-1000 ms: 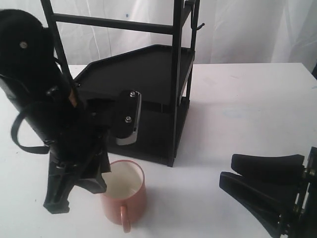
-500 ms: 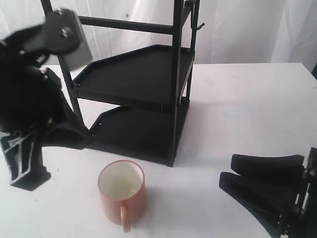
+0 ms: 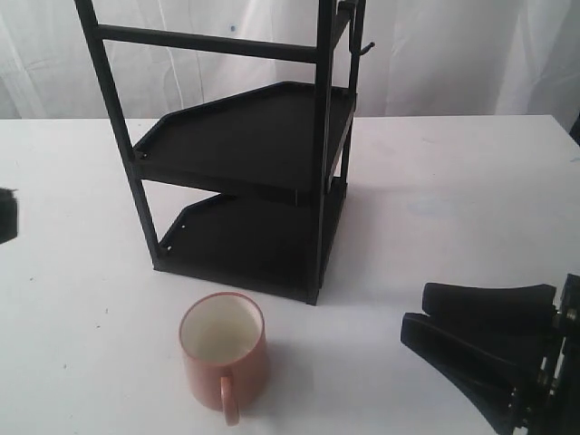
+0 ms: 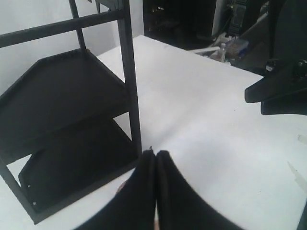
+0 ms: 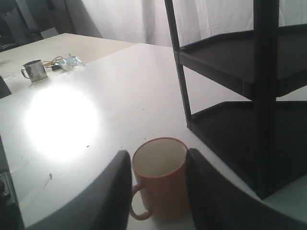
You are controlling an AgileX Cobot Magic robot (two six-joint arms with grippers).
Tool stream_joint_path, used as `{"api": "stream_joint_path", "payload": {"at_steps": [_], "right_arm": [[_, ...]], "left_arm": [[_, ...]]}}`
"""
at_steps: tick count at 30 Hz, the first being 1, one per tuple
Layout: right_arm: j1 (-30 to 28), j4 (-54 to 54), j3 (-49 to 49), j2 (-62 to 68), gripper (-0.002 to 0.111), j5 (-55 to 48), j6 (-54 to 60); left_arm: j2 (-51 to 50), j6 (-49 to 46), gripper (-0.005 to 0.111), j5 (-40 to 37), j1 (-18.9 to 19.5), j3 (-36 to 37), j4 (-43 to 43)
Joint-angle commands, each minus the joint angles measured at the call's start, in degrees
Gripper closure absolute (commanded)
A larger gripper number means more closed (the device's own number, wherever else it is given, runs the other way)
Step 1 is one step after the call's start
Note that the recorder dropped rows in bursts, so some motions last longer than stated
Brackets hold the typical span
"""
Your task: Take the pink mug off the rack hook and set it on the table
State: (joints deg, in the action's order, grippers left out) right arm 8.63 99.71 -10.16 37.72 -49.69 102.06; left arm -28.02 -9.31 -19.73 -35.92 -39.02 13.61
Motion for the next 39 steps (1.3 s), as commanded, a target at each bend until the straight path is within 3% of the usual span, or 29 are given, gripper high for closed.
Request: {"api": "stream_joint_path", "payload": {"at_steps": [1,8,20,23,27,32,39], "right_arm": [[0.0,-0.1,-0.4,-0.4,0.072,0.4,-0.4],[0.0,-0.1,-0.4,-0.4,0.072,1.1,-0.4],[0.0,-0.7,-0.4,-0.4,0.073,1.0,-0.4],[0.0,-0.7,-0.4,-0.4,0.079,1.0,-0.4],[0.0,-0.8,-0.4,-0.4,0.093,1.0,-0.4],[0.0,-1.1,-0.4,-0.4,0.108,1.0,-0.4],[0.0,-1.9,-0.4,-0.5,0.108,1.0,-0.4]], "left_arm": [[7.9,4.5,0.107,0.0,-0.2,4.6,0.0],[12.0,7.4,0.107,-10.5,-0.2,5.2,1.0],[12.0,7.4,0.107,-11.6,-0.2,5.2,1.0],[12.1,7.4,0.107,-10.3,-0.2,6.2,-3.3],[16.3,7.4,0.107,-4.3,-0.2,11.9,-15.8],[25.2,7.4,0.107,2.3,1.1,23.2,-12.7],[28.0,7.4,0.107,1.5,7.8,35.8,-10.3]]}}
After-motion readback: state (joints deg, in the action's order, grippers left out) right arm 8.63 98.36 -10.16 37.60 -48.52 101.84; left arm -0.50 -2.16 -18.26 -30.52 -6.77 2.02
